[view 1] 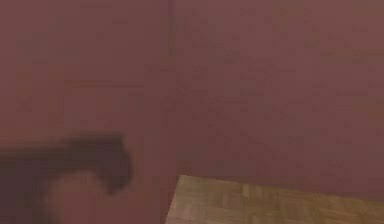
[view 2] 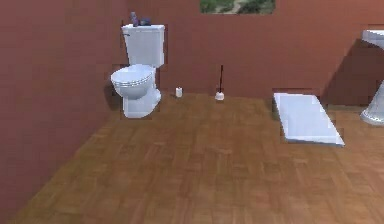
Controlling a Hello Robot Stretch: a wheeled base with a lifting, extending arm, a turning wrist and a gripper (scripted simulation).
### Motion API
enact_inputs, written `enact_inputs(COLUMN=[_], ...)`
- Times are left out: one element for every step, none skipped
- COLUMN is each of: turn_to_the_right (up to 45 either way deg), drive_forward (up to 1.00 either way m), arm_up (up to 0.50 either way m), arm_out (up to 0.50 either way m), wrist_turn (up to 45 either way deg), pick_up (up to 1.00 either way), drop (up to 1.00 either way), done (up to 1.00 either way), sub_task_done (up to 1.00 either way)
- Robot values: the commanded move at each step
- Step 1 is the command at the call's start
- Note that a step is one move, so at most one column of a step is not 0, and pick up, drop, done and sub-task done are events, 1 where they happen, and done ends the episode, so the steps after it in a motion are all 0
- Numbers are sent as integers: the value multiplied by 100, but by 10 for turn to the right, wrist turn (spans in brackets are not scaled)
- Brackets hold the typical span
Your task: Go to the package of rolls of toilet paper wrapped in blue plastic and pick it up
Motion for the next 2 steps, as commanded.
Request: enact_inputs(turn_to_the_right=[0, 450], drive_forward=[25, 0], arm_up=[0, 0], arm_out=[0, 0], wrist_turn=[0, 0], pick_up=[0, 0], drop=[0, 0], done=[0, 0], sub_task_done=[0, 0])
